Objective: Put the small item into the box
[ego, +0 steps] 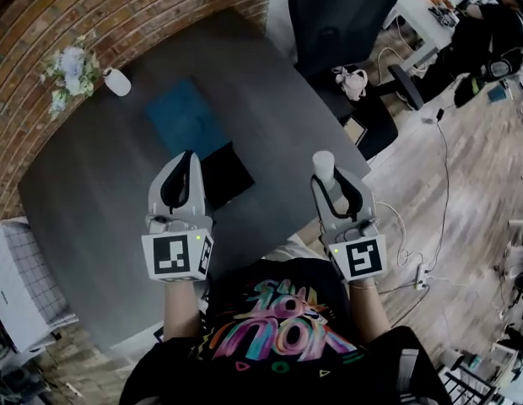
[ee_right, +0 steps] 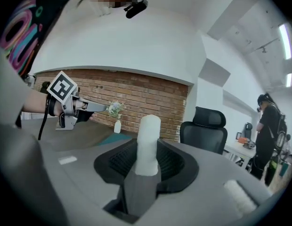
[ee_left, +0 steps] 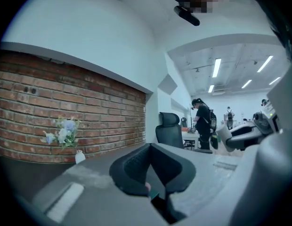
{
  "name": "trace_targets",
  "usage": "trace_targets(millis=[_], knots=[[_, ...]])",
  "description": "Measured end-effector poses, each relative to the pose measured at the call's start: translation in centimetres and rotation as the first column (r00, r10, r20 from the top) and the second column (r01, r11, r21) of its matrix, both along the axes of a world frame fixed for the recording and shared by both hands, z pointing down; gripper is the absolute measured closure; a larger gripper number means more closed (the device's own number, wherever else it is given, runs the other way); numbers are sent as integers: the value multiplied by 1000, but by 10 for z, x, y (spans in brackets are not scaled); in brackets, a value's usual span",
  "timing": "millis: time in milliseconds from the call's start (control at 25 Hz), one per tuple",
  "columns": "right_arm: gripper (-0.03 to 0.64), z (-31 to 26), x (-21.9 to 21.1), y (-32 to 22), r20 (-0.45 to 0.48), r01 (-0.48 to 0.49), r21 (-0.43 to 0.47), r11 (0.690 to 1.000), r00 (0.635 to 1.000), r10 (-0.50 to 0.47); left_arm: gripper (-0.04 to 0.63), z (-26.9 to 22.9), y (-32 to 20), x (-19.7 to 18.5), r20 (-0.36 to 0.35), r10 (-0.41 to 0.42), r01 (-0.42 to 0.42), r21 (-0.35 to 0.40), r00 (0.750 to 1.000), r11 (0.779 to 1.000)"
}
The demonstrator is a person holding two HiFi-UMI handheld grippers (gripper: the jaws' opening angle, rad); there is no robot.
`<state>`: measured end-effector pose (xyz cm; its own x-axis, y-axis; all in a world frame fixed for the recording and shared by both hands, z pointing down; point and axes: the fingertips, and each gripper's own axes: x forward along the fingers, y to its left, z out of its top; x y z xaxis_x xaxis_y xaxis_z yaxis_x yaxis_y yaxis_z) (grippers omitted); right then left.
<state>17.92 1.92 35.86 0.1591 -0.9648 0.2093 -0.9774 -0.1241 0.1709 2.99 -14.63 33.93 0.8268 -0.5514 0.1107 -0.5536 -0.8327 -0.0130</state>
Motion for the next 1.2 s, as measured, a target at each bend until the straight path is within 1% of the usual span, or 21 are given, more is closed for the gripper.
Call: trace_targets(millis=[120,280,360,480,600,680,760,840,920,1080,1200], knots=[[485,-1,11,-34,14,119,9,993,993,-119,594,-3,-11,-6,16,-107,106,12,994,994],[485,-1,9,-76,34,259,27,966,965,-260,594,-4,-21,-21,35,-229,228,16,973,973],[484,1,4,-93,54,328,37,944,943,-330,594,-6,-20,-33,50,-296,296,19,954,955],[483,6,-10,-118,73,424,55,904,901,-428,594,-7,-21,-57,69,-400,399,24,914,917],[483,5,-26,-134,84,486,84,870,866,-492,594,-8,-23,-80,67,-461,460,39,885,887],[484,4,-37,-144,87,520,91,849,845,-527,594,-8,-22,-92,65,-499,499,20,864,867],[483,3,-48,-150,99,540,90,837,831,-547,594,-6,-21,-102,67,-523,524,8,850,852],[483,1,-58,-153,106,551,88,830,823,-558,594,-6,-22,-110,65,-534,535,9,843,845],[484,-1,-64,-156,97,556,84,827,822,-562,594,-9,-25,-115,55,-536,536,7,842,844],[483,-3,-69,-164,96,538,82,839,833,-544,594,-14,-35,-122,46,-532,532,12,846,847],[484,-2,-69,-169,91,531,77,844,839,-537,594,-13,-43,-122,50,-520,520,23,853,854]])
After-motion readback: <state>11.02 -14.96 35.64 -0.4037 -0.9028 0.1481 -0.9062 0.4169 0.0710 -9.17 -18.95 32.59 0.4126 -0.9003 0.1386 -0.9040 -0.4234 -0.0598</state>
